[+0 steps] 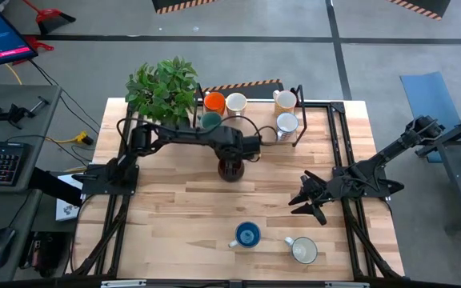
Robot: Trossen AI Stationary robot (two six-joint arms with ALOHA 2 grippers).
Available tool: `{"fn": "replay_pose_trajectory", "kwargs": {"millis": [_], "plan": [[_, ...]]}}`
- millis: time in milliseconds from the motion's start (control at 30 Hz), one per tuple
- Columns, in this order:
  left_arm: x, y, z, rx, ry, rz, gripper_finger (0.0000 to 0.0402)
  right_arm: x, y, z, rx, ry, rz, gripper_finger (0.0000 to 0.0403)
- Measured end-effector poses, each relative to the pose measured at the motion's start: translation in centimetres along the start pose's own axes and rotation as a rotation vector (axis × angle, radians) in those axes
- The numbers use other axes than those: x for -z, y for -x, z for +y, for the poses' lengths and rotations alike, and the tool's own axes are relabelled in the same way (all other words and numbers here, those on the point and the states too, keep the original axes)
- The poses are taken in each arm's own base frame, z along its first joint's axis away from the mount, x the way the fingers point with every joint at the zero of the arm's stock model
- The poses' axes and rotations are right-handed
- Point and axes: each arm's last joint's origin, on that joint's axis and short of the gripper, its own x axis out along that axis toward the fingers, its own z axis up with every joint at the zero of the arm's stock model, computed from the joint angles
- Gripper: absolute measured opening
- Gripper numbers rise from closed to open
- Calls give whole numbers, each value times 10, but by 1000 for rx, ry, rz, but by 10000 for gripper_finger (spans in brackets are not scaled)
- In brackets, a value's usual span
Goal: Place coffee mugs
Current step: Move the black mug from bottom left to the center of the table
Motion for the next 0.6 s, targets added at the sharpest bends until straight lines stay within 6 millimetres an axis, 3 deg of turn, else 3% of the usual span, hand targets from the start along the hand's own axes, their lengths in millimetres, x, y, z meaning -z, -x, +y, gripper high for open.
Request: {"fn": "replay_pose_trajectory", "kwargs": {"millis": [200, 600], "plan": [[3, -2, 10, 23, 6, 0, 13, 0, 0, 0, 0, 2, 0, 142], [2, -2, 8, 66, -28, -12, 29, 0, 0, 0, -4, 1, 3, 142]]}}
